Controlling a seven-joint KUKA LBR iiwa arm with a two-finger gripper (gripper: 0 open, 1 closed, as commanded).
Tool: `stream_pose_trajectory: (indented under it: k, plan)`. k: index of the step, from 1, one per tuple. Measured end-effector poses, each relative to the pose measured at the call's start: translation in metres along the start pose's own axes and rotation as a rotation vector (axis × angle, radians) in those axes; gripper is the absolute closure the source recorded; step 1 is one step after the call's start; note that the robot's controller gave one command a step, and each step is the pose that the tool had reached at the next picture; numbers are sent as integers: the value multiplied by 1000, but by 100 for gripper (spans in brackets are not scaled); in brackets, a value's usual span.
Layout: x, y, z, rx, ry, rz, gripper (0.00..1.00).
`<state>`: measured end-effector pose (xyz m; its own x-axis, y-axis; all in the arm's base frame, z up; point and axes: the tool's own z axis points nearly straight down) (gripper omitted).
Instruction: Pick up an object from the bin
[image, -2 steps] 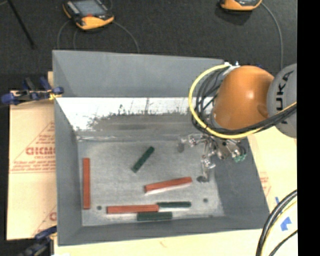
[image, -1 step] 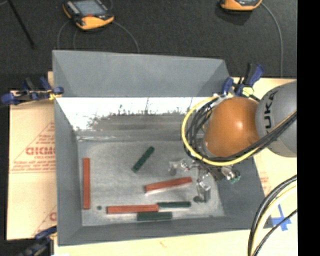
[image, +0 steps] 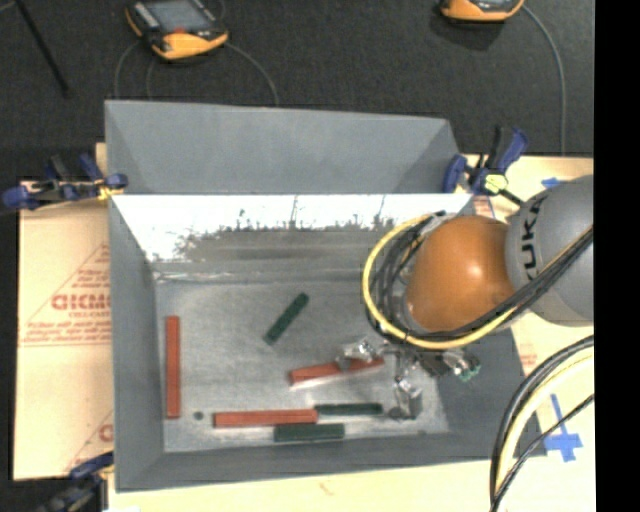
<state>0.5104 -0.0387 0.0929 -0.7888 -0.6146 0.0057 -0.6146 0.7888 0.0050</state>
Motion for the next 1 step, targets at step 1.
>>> stream_pose_trajectory:
  k: [1]
  plan:
    - [-61,26,17,5,-10,197,100]
